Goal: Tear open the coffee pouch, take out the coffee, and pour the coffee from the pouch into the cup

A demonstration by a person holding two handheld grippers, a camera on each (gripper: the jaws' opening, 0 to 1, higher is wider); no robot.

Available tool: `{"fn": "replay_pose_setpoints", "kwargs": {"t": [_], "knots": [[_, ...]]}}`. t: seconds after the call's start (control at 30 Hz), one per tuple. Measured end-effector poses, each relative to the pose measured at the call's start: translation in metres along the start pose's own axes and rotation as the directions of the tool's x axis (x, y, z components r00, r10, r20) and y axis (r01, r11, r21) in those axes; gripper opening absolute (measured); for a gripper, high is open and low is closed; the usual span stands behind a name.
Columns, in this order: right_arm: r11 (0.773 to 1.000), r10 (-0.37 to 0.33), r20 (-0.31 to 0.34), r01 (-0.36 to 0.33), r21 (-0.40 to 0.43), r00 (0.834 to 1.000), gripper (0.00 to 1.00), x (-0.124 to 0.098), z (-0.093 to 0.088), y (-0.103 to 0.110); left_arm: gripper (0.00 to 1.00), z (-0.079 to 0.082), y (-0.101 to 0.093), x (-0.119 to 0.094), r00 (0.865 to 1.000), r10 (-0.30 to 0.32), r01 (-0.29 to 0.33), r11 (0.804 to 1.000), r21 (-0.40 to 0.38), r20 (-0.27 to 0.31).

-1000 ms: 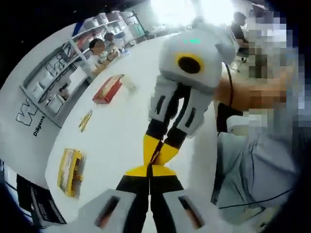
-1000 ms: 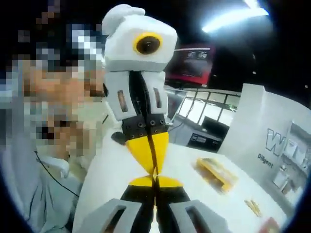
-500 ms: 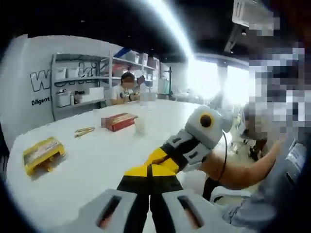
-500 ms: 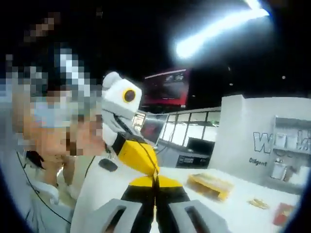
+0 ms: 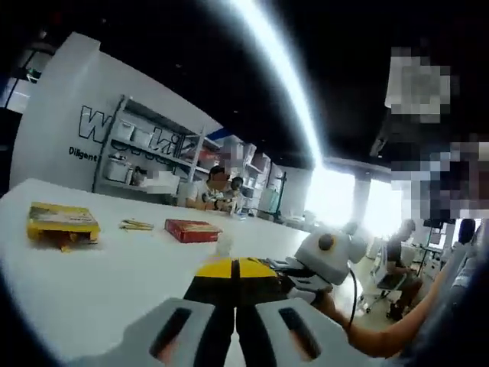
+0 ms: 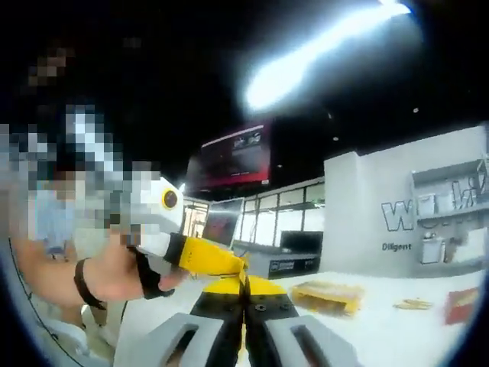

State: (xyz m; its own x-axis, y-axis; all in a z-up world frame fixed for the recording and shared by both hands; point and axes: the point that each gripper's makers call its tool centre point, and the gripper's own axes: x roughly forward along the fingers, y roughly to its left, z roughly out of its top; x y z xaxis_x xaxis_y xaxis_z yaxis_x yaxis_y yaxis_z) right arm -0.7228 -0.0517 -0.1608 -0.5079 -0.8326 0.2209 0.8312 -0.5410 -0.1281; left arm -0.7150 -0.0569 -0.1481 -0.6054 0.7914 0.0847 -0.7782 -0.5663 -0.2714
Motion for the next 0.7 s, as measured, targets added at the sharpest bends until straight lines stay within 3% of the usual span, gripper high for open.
{"fn": "replay_pose_setpoints", "kwargs": {"t": [0.13, 0.27, 0.33, 0.4, 0.43, 0.47, 0.53, 0.57, 0.7], "knots": [[0.999, -0.022, 0.04, 0.021, 0.04, 0.999, 0.0, 0.0, 0.005, -0.001, 0.0, 0.007, 0.0, 0.0, 0.996, 0.005, 0.0, 0.998, -0.059, 0.086], [0.999, -0.025, 0.037, 0.023, 0.047, 0.999, 0.0, 0.001, 0.005, -0.001, 0.0, 0.007, 0.003, 0.0, 0.994, 0.005, 0.001, 0.998, -0.065, 0.106], [0.999, -0.02, 0.036, 0.019, 0.044, 0.999, 0.0, 0.0, 0.007, -0.001, 0.0, 0.01, 0.002, 0.0, 0.993, 0.002, 0.002, 1.0, -0.025, 0.121], [0.999, -0.005, 0.023, 0.005, 0.037, 1.0, 0.0, -0.002, 0.008, -0.002, 0.02, 0.016, 0.006, -0.003, 0.989, 0.028, -0.037, 0.998, 0.056, 0.143], [0.999, 0.005, 0.017, -0.006, 0.034, 1.0, 0.0, -0.003, 0.009, -0.002, 0.02, 0.017, 0.006, -0.003, 0.991, 0.014, -0.027, 0.995, 0.1, 0.133], [0.999, 0.027, 0.0, -0.027, 0.03, 1.0, 0.0, -0.004, 0.009, -0.003, 0.03, 0.014, 0.006, -0.005, 0.996, 0.011, -0.023, 0.991, 0.132, 0.086], [0.999, 0.046, -0.014, -0.046, 0.023, 0.999, 0.0, -0.007, 0.01, -0.008, 0.03, 0.017, 0.014, -0.011, 0.998, 0.061, -0.068, 0.95, 0.304, 0.034], [0.997, 0.065, -0.026, -0.064, 0.032, 0.998, 0.0, -0.008, 0.011, -0.008, 0.05, 0.017, 0.014, -0.014, 0.997, 0.072, -0.073, 0.94, 0.334, 0.014], [0.996, 0.088, -0.036, -0.087, 0.035, 0.995, 0.0, -0.013, 0.014, -0.011, 0.21, 0.032, 0.003, -0.021, 0.998, 0.009, -0.039, 0.887, 0.461, 0.067]]}}
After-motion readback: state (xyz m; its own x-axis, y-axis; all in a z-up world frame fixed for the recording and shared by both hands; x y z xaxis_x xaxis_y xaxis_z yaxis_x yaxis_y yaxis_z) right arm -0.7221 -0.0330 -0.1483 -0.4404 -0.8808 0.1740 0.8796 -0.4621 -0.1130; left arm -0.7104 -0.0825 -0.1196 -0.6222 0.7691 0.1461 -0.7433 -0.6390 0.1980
